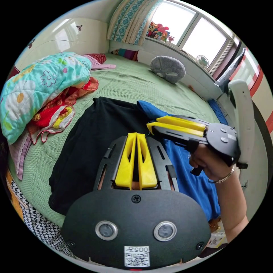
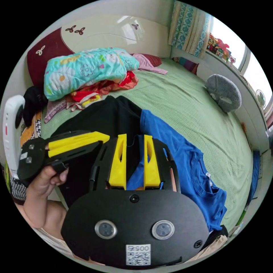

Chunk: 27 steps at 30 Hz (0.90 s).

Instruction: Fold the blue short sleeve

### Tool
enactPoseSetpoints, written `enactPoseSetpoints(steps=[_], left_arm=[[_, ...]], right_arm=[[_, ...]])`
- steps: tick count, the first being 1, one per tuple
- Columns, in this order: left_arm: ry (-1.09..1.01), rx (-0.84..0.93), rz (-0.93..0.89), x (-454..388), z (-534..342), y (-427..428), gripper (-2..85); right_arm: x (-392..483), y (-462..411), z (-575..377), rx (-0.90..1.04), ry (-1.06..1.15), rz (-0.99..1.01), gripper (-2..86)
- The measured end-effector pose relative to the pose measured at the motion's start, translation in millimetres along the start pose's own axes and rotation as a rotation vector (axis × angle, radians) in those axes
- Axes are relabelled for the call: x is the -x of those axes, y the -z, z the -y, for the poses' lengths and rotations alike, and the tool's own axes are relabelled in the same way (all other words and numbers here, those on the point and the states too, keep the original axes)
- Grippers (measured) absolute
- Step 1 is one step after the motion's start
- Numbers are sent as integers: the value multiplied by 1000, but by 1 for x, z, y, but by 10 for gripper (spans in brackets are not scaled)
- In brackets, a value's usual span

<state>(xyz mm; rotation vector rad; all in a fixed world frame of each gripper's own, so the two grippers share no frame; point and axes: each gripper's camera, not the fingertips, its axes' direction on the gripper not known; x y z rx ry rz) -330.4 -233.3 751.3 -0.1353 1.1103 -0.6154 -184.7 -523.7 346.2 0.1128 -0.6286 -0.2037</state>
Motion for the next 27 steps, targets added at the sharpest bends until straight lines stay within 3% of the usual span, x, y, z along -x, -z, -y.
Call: enactPoseSetpoints(steps=[5,16,20,23,27], left_arm=[[-8,-3,6,-6,-8,7,-7],[35,-40,14,-21,-30,31,-7],[56,-111,52,-28,-41,52,-7],[53,-62,29,-36,-46,51,-7],[53,-35,44,-52,-53,53,-7]], right_arm=[[4,-3,-9,21,-47,-110,57],[38,62,-38,-77,16,63,-3],[52,75,-54,-84,30,80,14],[54,62,-62,56,23,219,58],[57,102,-87,-56,-29,207,77]])
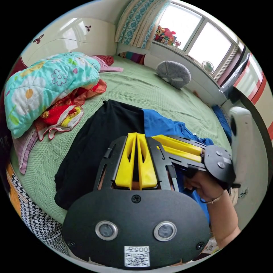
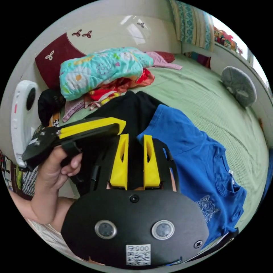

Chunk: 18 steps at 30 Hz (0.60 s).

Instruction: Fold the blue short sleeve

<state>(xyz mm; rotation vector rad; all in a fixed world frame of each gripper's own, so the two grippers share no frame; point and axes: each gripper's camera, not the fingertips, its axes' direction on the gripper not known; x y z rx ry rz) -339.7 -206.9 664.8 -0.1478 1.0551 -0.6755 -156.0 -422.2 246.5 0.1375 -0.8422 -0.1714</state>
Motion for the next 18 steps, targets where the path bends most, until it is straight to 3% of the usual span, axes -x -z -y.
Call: enactPoseSetpoints(steps=[4,7,18], left_arm=[[-41,-10,-24,-31,-10,9,-7],[-113,6,-19,-62,-18,12,-7],[-348,82,-62,-184,-91,39,-7]], right_arm=[[15,71,-50,-176,-46,-58,85],[13,113,-99,-192,-99,-188,88],[-6,215,-360,63,-501,-520,76]])
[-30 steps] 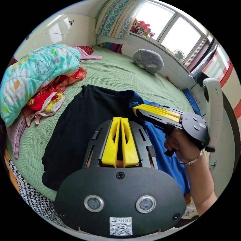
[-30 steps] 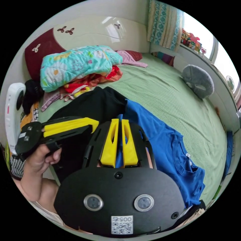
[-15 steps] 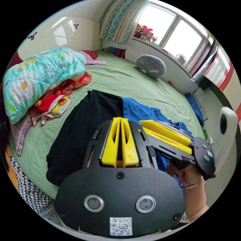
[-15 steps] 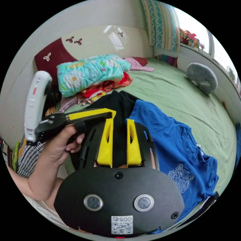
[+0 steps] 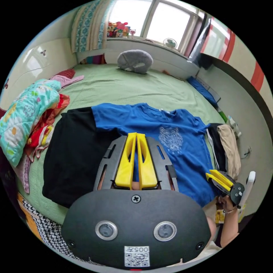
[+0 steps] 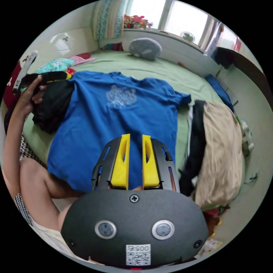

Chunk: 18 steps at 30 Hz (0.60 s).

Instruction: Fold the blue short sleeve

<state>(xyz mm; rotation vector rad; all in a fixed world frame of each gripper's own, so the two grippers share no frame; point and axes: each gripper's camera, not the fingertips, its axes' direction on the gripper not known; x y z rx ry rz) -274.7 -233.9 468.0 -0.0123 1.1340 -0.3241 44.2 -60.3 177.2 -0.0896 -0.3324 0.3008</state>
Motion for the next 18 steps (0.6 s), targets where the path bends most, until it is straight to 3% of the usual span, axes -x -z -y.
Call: enactPoseSetpoints(steps=[4,10,18], left_arm=[[-124,73,-7,-59,-41,2,-5],[-17,161,-78,-106,-114,2,-6],[-93,270,100,-162,-185,-8,-5]], right_arm=[[-33,31,-78,46,-71,-48,76],[-64,63,-142,132,-142,-20,65],[-65,90,-161,81,-134,-28,47]])
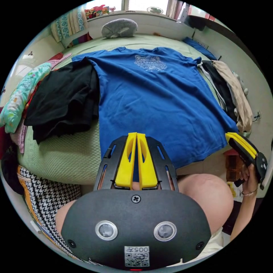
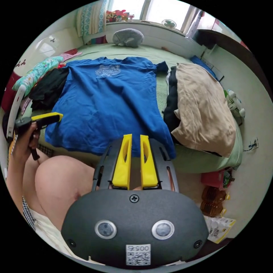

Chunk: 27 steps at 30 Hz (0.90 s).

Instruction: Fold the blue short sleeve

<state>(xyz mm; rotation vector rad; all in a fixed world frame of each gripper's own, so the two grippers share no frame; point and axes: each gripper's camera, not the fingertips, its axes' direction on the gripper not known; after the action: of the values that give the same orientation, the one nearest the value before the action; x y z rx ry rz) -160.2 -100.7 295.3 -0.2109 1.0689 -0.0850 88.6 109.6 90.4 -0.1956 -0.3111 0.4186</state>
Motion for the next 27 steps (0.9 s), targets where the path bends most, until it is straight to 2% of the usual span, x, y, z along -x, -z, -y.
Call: enactPoseSetpoints(steps=[4,13,18,20,22,27], left_arm=[[1,-24,21,-19,-13,-1,-6],[8,-44,42,-44,-41,4,-5],[36,-27,-3,-44,-52,11,-3],[28,-27,-46,-40,-61,19,0],[47,-69,-103,-33,-73,29,4],[103,-105,-102,-22,-101,45,44]], right_arm=[[-5,-10,-13,30,-50,-30,38],[-34,15,-56,-45,-53,-19,0],[-64,31,-69,-21,-114,93,-3],[-86,41,-77,-12,-178,209,4],[-101,52,-87,-33,-197,237,21],[-123,88,-115,-145,-153,128,84]])
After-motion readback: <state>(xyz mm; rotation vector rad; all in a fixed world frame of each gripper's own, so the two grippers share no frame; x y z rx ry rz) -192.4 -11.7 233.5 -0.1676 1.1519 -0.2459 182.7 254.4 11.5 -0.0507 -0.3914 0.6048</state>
